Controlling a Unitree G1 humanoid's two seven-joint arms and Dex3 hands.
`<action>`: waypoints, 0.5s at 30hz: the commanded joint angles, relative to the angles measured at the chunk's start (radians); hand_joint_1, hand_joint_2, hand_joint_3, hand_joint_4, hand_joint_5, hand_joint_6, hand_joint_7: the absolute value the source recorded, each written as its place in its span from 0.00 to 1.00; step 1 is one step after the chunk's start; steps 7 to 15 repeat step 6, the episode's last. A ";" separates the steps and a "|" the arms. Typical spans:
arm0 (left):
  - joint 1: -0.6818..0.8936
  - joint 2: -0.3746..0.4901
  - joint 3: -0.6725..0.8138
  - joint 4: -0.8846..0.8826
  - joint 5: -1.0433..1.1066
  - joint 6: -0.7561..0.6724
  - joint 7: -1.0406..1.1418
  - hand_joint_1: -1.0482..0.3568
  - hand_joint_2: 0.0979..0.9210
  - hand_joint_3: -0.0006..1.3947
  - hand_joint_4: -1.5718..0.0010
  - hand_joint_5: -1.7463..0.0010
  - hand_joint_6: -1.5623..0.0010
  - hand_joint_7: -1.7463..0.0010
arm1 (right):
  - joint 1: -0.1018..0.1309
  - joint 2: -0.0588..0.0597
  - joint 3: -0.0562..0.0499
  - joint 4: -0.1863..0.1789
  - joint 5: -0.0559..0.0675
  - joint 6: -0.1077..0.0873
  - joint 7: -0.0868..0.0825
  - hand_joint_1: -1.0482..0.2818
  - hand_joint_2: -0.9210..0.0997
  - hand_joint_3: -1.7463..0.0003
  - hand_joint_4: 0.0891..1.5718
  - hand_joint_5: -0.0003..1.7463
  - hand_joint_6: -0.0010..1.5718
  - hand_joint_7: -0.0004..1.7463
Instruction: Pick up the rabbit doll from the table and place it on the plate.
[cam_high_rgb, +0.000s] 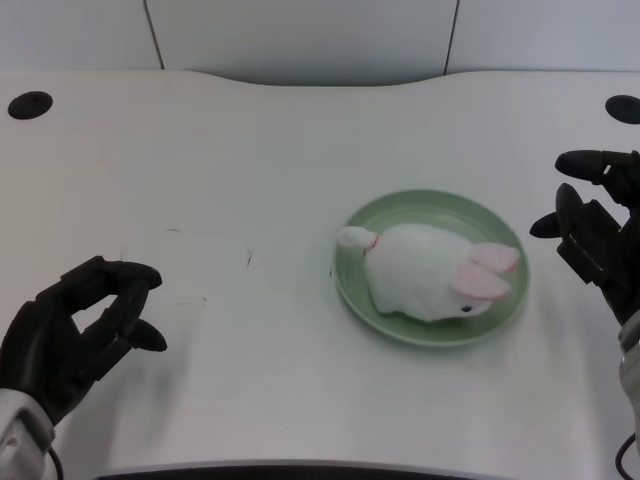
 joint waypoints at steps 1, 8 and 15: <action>0.029 0.023 0.005 -0.043 -0.011 0.021 -0.015 0.47 1.00 0.30 0.68 0.01 0.64 0.27 | 0.025 -0.011 -0.006 -0.018 0.004 0.003 0.004 0.58 0.00 0.66 0.20 0.93 0.21 0.82; 0.037 0.018 -0.001 -0.043 -0.009 0.022 -0.015 0.47 1.00 0.27 0.67 0.00 0.64 0.27 | 0.029 -0.005 -0.006 -0.037 0.007 0.025 -0.006 0.58 0.00 0.65 0.20 0.92 0.20 0.81; 0.037 0.018 -0.001 -0.043 -0.009 0.022 -0.015 0.47 1.00 0.27 0.67 0.00 0.64 0.27 | 0.029 -0.005 -0.006 -0.037 0.007 0.025 -0.006 0.58 0.00 0.65 0.20 0.92 0.20 0.81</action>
